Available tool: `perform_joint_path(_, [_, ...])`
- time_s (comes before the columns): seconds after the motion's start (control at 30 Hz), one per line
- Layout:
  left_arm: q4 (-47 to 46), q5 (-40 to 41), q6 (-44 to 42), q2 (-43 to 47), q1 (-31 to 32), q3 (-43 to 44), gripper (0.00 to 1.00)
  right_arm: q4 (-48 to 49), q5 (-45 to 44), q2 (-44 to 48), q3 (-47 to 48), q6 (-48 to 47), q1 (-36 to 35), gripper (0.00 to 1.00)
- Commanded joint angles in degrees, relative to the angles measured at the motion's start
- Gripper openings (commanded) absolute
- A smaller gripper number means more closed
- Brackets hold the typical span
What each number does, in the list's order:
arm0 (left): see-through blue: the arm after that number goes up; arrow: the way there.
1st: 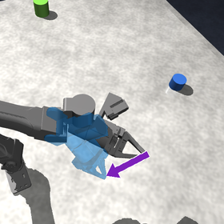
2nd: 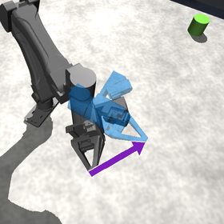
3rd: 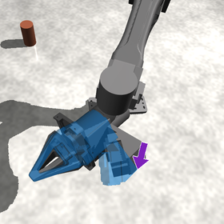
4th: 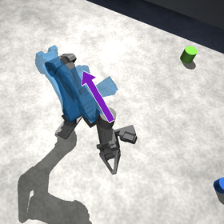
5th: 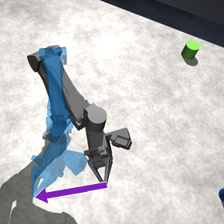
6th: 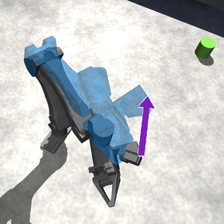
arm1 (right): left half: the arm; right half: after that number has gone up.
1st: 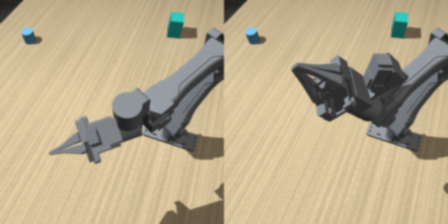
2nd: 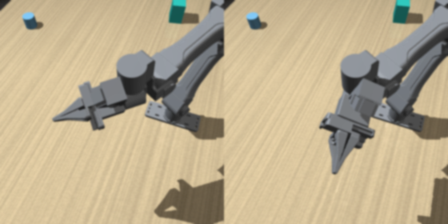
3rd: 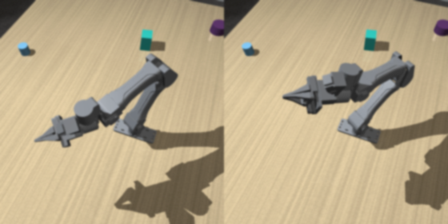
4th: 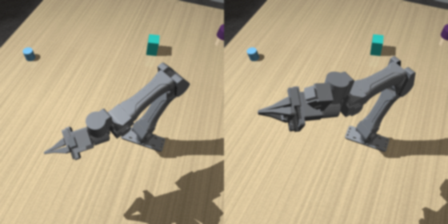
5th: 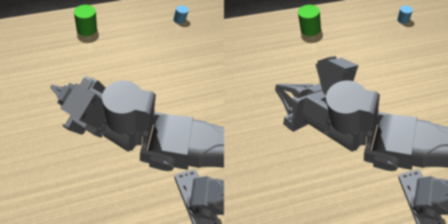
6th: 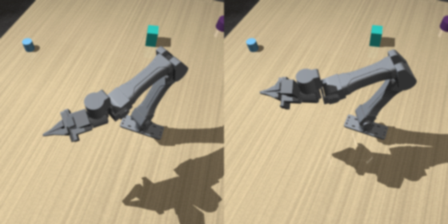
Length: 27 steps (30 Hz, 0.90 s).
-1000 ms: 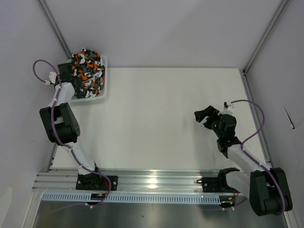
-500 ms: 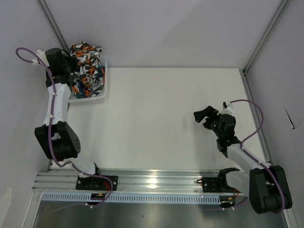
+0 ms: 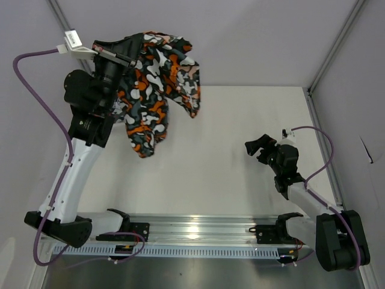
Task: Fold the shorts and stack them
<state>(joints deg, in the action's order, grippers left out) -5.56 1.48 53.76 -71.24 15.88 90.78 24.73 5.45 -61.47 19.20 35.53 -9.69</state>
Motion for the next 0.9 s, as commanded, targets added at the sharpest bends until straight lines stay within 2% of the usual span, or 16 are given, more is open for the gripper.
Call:
perform_joint_path(0.0, [-5.2, 2.3, -3.7, 1.6, 5.8, 3.5, 0.0, 1.4, 0.3, 1.6, 1.5, -1.0, -0.2, 0.98])
perform_joint_path(0.1, [-4.3, 3.6, -4.8, 1.1, 9.9, 6.3, 0.0, 1.2, 0.2, 1.9, 1.5, -1.1, -0.2, 0.98])
perform_joint_path(0.23, [-2.6, 5.8, -1.7, -0.3, 13.2, 4.5, 0.0, 0.9, -0.3, 2.4, 1.5, -1.1, -0.3, 0.98])
perform_joint_path(0.37, [-0.9, 8.8, 3.7, -1.9, 13.5, -5.1, 0.0, 0.6, -0.5, 2.8, 1.4, -1.3, -0.2, 0.98])
perform_joint_path(0.43, [1.3, 12.4, 7.4, -2.7, 13.4, -11.3, 0.0, 0.6, -0.5, 3.0, 1.3, -1.3, -0.3, 0.98])
perform_joint_path(0.53, [7.2, 17.3, 13.5, -5.7, 12.5, -16.1, 0.0, 0.9, 0.3, 2.7, 1.2, -1.2, -0.2, 0.98])
perform_joint_path(0.63, [7.5, 15.8, 19.4, -12.0, 9.4, -20.5, 0.0, 1.5, 1.6, 2.1, 1.4, -1.3, -0.4, 0.98])
perform_joint_path(0.73, [8.3, 3.1, 24.5, -20.1, 2.6, -20.5, 0.03, 2.2, 3.9, 1.1, 1.6, -1.9, -0.8, 0.98])
perform_joint_path(0.77, [6.4, -3.3, 23.6, -21.3, 0.3, -18.3, 0.19, 2.3, 4.1, 0.8, 2.0, -2.6, -1.3, 0.98])
perform_joint_path(0.8, [7.1, -4.6, 19.7, -22.6, -0.3, -16.7, 0.5, 2.4, 5.4, 0.6, 2.2, -3.1, -1.6, 0.98])
perform_joint_path(0.83, [10.0, -4.3, 17.5, -22.5, -0.3, -14.7, 0.65, 3.3, 6.3, -0.3, 2.3, -3.6, -2.1, 0.97])
perform_joint_path(0.87, [17.5, -1.9, 14.0, -22.2, -0.1, -9.0, 0.88, 3.7, 7.0, -0.9, 2.9, -4.7, -3.2, 0.97])
